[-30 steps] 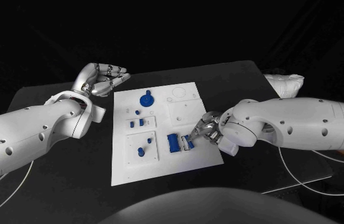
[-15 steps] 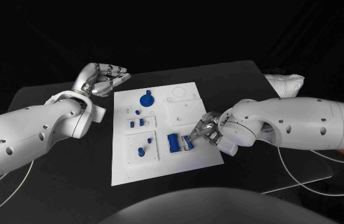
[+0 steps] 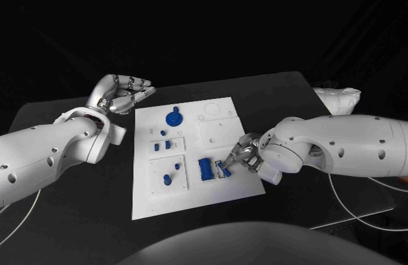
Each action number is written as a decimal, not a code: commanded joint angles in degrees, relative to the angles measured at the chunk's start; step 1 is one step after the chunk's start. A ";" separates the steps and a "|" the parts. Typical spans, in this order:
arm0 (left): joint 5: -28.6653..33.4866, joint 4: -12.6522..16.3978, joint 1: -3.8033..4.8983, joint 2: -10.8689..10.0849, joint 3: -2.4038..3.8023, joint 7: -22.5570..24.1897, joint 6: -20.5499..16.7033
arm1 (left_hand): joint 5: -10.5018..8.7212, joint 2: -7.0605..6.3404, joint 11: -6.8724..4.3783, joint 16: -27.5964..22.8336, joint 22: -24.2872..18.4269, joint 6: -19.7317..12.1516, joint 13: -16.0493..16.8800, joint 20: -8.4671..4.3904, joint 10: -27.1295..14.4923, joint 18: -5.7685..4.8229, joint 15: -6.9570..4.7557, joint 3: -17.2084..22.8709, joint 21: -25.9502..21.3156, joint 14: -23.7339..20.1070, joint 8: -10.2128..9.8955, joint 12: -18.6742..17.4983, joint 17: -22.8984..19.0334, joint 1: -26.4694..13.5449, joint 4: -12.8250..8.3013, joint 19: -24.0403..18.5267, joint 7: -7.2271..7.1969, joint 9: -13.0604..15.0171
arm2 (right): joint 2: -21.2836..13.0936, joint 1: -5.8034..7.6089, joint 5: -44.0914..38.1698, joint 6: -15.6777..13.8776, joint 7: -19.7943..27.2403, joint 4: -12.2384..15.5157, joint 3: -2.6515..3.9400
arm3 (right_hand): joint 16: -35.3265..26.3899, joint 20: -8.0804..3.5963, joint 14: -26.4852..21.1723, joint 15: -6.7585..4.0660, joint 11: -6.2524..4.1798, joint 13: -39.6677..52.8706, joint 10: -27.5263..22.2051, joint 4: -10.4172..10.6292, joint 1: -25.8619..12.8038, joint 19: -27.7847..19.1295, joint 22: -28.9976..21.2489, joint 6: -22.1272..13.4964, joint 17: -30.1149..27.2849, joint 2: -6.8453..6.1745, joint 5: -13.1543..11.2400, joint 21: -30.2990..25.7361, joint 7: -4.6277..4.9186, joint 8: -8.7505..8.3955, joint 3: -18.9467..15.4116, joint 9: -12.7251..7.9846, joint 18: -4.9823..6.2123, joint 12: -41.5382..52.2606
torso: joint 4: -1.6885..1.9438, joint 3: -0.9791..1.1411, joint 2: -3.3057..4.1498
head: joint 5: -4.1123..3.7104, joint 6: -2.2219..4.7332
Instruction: Assemble the parts on the task board
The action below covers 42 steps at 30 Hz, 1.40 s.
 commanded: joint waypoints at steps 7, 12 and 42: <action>-0.17 0.08 0.02 0.13 0.04 0.22 0.86 | 0.29 0.54 -0.06 -0.13 10.19 0.11 0.08 0.02 0.46 0.61 0.04 -0.22 -0.11 0.25 -0.33 -0.07 0.02 -0.17 0.04 0.37 0.17 -0.05 | 0.39 -0.03 -0.04 1.97 -1.02 0.03 -0.02 | 0.23 0.14 5.97 -0.10 0.54 15.06 5.78 0.97 -1.88 6.00 15.06 -0.03 15.05 -0.51 -2.54 0.26 0.49 -1.10 -1.81 -0.88 -0.81 0.01 | -0.01 -0.01 -0.02 | 0.12 0.01; -0.17 0.11 0.02 0.13 0.04 0.21 0.88 | 0.29 0.54 -0.06 -0.13 10.19 0.11 0.08 0.02 0.46 0.61 0.04 -0.22 -0.11 0.25 -0.33 -0.07 0.02 -0.17 0.04 0.37 0.17 -0.05 | 0.48 -0.03 -0.11 1.93 -1.09 0.01 -0.02 | 0.23 0.16 5.97 -0.08 0.58 15.06 5.78 1.32 -2.20 6.00 15.06 0.06 15.05 -0.58 -3.07 0.26 0.53 -1.26 -2.23 -1.11 -0.81 0.01 | 0.00 -0.02 0.02 | 0.11 0.01; -0.21 0.04 0.02 0.26 0.04 0.21 1.06 | 0.29 0.59 -0.07 -0.14 10.20 0.11 0.08 0.02 0.48 0.61 0.04 -0.25 -0.12 0.25 -0.34 -0.07 0.01 -0.11 0.04 0.38 0.16 -0.05 | 0.69 -0.02 -3.01 1.59 -1.34 -0.22 -0.02 | 0.23 0.23 5.97 -0.01 0.73 15.06 5.78 2.67 -3.30 6.00 15.06 0.39 15.05 -0.77 -4.73 0.26 0.72 -1.73 -3.88 -1.86 -0.81 0.01 | -0.01 0.03 -0.04 | 0.00 0.01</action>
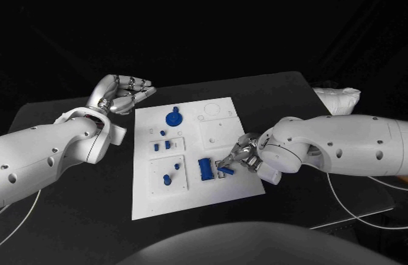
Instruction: Assemble the parts on the task board
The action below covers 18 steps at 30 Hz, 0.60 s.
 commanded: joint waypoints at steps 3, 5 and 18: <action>-0.17 0.04 0.02 0.12 0.04 0.27 0.83 | 0.29 0.59 -0.07 -0.14 10.22 0.11 0.08 0.02 0.48 0.61 0.04 -0.26 -0.12 0.25 -0.34 -0.07 0.01 -0.11 0.03 0.38 0.16 -0.05 | 0.13 -0.08 -1.42 0.97 -0.17 -0.06 -0.04 | 0.23 0.27 5.98 0.03 0.58 15.06 5.99 0.61 -1.15 6.00 15.09 -0.07 15.08 -0.31 -0.96 0.26 0.37 -0.41 -1.01 -0.30 -0.81 0.01 | 0.05 0.02 -0.01 | -0.01 0.01; -0.18 0.03 0.02 0.11 0.04 0.27 0.83 | 0.29 0.59 -0.07 -0.14 10.22 0.11 0.08 0.02 0.48 0.61 0.04 -0.26 -0.12 0.25 -0.34 -0.07 0.01 -0.11 0.03 0.38 0.16 -0.05 | 0.12 -0.08 -1.64 0.93 -0.17 -0.07 -0.04 | 0.23 0.29 5.98 0.05 0.60 15.06 5.99 0.86 -1.39 6.00 15.09 -0.10 15.08 -0.39 -1.43 0.26 0.39 -0.49 -1.37 -0.44 -0.81 0.01 | 0.03 0.01 0.00 | 0.02 0.01; -0.18 -0.02 0.02 0.14 0.04 0.30 0.87 | 0.29 0.59 -0.07 -0.14 10.22 0.11 0.08 0.02 0.48 0.61 0.04 -0.26 -0.12 0.25 -0.34 -0.07 0.01 -0.11 0.03 0.38 0.16 -0.05 | -0.14 -0.08 -3.16 0.22 -0.04 -0.03 -0.04 | 0.23 0.31 5.98 0.03 0.57 15.06 5.99 1.77 -1.93 6.00 15.09 -2.83 15.08 -0.94 -3.46 0.26 0.35 -1.02 -3.60 -1.76 -0.81 0.01 | 0.00 0.03 0.02 | 0.04 0.01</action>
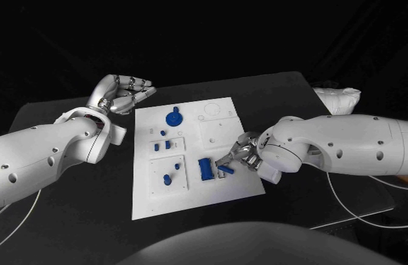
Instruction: Assemble the parts on the task board
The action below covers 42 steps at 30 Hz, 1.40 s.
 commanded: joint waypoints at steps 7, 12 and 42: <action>-0.16 0.06 0.02 0.10 0.04 0.30 0.77 | 0.29 0.59 -0.07 -0.14 10.22 0.11 0.08 0.02 0.48 0.61 0.04 -0.26 -0.13 0.25 -0.34 -0.07 0.01 -0.11 0.03 0.38 0.16 -0.05 | -0.26 -0.19 -2.52 -0.08 -0.08 -0.11 -0.17 | 0.23 0.31 5.98 0.02 0.16 15.06 6.00 0.13 -0.40 6.00 15.10 -0.75 15.09 -0.24 -0.33 0.26 0.06 -0.21 -0.57 -0.93 -0.81 0.01 | 0.00 0.01 0.02 | 0.01 0.01; -0.16 0.10 0.02 0.07 0.04 0.30 0.81 | 0.29 0.59 -0.07 -0.14 10.22 0.11 0.08 0.02 0.48 0.61 0.04 -0.26 -0.13 0.25 -0.34 -0.07 0.01 -0.11 0.03 0.38 0.16 -0.05 | -0.52 -0.19 -4.10 -0.49 0.16 -0.05 -0.17 | 0.23 0.30 5.98 0.02 0.15 15.06 6.00 0.15 -0.36 6.00 15.10 -0.97 15.09 -0.24 -0.32 0.26 0.02 -0.21 -0.70 -1.03 -0.81 0.01 | -0.01 -0.01 0.00 | 0.05 0.01; -0.21 0.34 0.02 -0.44 0.04 0.23 0.86 | 0.32 0.75 -0.07 -0.13 10.26 0.11 0.08 0.01 0.49 0.59 0.03 -0.31 -0.10 0.27 -0.38 -0.08 0.03 0.05 0.03 0.43 0.16 -0.06 | -5.38 -0.77 -32.37 6.20 1.33 6.16 -0.19 | 0.23 -0.39 5.98 -0.67 -0.64 15.06 6.00 -0.84 2.53 6.00 15.10 1.79 15.09 -1.33 0.26 0.26 -0.84 3.04 -3.08 -0.24 -0.81 0.01 | -0.04 0.00 -0.01 | 0.01 0.01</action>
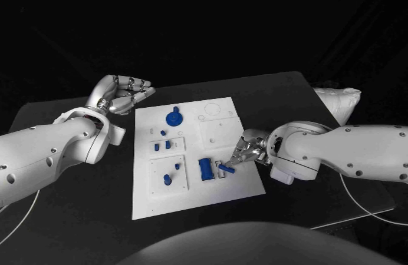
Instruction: Assemble the parts on the task board
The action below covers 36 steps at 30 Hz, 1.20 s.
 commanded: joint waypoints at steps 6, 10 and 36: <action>-0.19 -0.12 0.02 0.17 0.04 0.30 0.78 | 0.32 0.75 -0.07 -0.13 10.27 0.11 0.07 0.01 0.49 0.59 0.03 -0.31 -0.10 0.27 -0.38 -0.08 0.03 0.04 0.03 0.43 0.16 -0.06 | -0.49 -0.50 -15.11 5.45 0.25 1.82 -0.02 | 0.23 -0.39 5.96 -0.25 -0.10 15.06 6.16 -0.43 1.19 6.00 15.07 -0.25 15.10 -0.49 0.87 0.26 -0.11 0.53 -0.43 0.40 -0.81 0.01 | -0.02 0.00 -0.09 | -0.22 0.01; -0.20 -0.16 0.02 0.18 0.04 0.32 0.81 | 0.32 0.75 -0.07 -0.13 10.27 0.11 0.07 0.01 0.49 0.59 0.03 -0.31 -0.10 0.27 -0.38 -0.08 0.03 0.04 0.03 0.43 0.16 -0.06 | -0.36 -0.60 -17.42 6.05 0.35 2.16 -0.02 | 0.23 -0.39 5.96 -0.27 -0.15 15.06 6.16 -0.69 1.71 6.00 15.07 -0.76 15.10 -0.59 1.34 0.26 -0.17 0.62 -0.38 0.53 -0.81 0.01 | 0.07 0.01 -0.02 | -0.25 0.01; -0.31 0.00 0.02 0.09 0.04 0.32 0.83 | 0.36 0.85 -0.07 -0.08 10.32 0.11 0.07 0.00 0.51 0.57 0.03 -0.38 -0.02 0.30 -0.42 -0.09 0.10 0.17 0.02 0.51 0.16 -0.06 | 2.91 -1.98 -21.91 8.94 -1.52 0.92 -0.02 | 0.23 -0.36 5.96 -0.20 -0.08 15.06 6.16 -3.28 5.33 6.00 15.07 -2.09 15.10 0.02 7.48 0.26 -0.10 2.56 1.31 2.01 -0.81 0.01 | 0.05 -0.02 -0.03 | -0.25 0.01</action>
